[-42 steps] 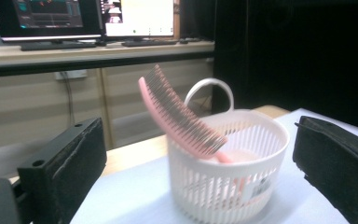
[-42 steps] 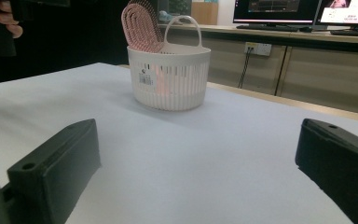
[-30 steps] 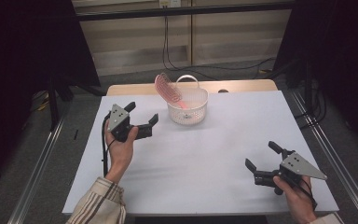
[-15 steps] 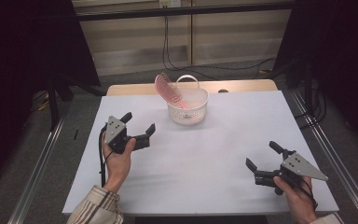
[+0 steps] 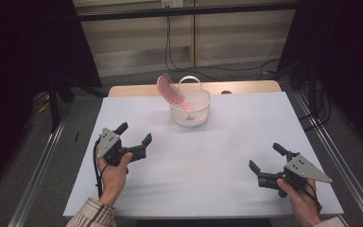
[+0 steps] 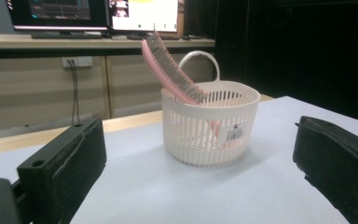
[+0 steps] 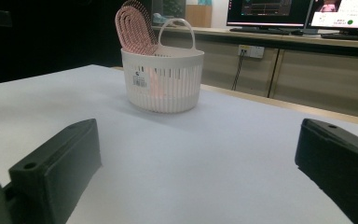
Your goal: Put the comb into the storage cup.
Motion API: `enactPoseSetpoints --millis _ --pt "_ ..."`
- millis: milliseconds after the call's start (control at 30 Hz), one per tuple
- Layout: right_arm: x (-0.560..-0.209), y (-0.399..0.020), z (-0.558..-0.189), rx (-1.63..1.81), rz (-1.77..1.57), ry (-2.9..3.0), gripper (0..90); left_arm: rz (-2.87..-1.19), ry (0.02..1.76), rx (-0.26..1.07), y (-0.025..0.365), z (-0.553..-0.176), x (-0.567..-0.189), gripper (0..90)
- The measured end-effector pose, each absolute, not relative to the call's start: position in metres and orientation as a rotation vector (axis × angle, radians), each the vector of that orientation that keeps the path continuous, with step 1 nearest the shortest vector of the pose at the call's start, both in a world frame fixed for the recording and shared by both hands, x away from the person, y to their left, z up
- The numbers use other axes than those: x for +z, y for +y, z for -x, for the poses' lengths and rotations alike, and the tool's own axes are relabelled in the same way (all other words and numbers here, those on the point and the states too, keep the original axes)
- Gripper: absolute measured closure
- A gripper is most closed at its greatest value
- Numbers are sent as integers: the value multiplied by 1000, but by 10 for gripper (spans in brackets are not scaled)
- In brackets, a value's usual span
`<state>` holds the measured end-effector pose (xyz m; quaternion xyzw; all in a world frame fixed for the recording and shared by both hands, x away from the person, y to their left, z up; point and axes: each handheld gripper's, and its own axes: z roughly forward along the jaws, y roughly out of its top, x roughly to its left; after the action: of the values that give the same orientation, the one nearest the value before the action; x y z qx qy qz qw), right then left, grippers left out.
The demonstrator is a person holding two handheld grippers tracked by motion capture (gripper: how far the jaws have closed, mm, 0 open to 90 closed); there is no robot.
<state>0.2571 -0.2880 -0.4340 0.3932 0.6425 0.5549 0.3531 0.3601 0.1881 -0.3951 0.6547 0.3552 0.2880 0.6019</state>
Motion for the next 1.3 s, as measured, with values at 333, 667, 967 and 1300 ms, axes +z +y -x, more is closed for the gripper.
enactPoseSetpoints --millis 333,667,967,1300 --pt "-434 -288 -257 1437 -1019 1658 0 -1504 824 672 194 -345 -398 27" --pt "-433 -288 -256 1434 -1021 1648 0 -1507 826 651 200 -333 -402 25" --pt "-433 -288 -256 1429 -1016 1650 0 -1503 851 691 210 -322 -409 26" --pt "-433 -288 -256 1432 -1023 1647 0 -1479 851 698 217 -308 -411 25"
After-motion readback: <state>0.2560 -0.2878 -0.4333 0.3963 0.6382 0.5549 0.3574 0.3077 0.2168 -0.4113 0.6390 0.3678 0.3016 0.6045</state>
